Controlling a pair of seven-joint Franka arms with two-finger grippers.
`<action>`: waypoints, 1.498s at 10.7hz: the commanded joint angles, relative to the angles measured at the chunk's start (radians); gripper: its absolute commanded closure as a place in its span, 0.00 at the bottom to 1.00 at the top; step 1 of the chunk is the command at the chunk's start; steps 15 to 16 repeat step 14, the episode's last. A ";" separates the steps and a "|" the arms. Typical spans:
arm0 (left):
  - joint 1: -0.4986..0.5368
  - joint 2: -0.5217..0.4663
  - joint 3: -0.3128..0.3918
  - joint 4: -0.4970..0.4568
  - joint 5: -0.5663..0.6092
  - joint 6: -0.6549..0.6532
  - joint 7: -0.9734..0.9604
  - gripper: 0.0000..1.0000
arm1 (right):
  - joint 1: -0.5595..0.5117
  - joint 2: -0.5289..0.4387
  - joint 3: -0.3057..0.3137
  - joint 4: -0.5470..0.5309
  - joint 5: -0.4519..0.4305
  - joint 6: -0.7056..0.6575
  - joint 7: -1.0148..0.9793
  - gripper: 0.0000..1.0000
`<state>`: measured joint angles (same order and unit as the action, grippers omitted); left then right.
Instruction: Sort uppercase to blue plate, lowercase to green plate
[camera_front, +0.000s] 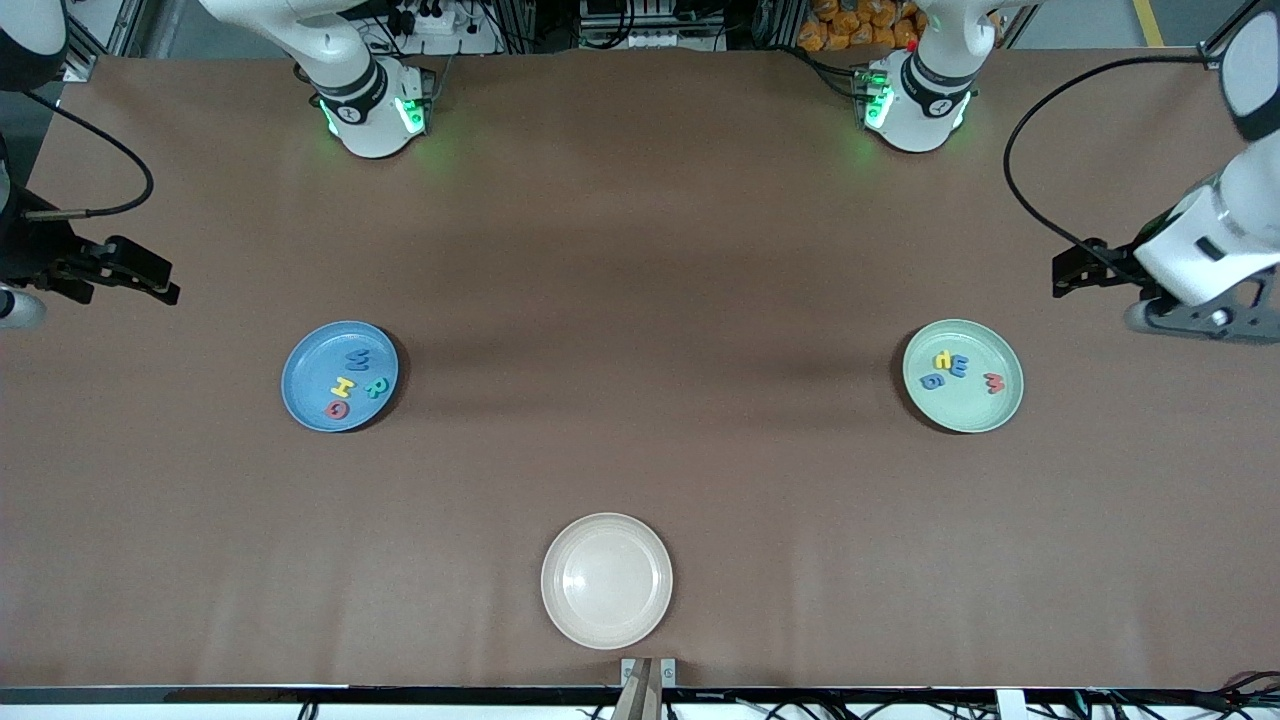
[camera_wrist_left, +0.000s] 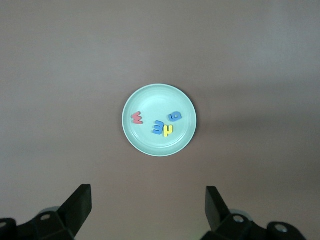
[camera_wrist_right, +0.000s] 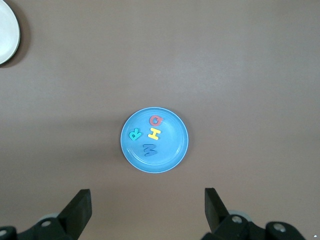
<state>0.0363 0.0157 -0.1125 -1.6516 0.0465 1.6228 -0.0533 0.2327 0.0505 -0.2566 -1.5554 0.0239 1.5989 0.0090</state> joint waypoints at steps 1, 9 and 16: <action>-0.039 -0.030 0.073 0.030 -0.027 -0.014 -0.079 0.00 | 0.002 0.002 -0.001 0.009 0.004 -0.002 0.002 0.00; -0.047 -0.016 0.116 0.059 -0.092 -0.011 -0.187 0.00 | 0.002 0.002 -0.001 0.009 0.004 -0.002 0.002 0.00; -0.050 -0.011 0.109 0.056 -0.109 0.011 -0.209 0.00 | 0.002 0.002 -0.001 0.009 0.004 -0.002 0.002 0.00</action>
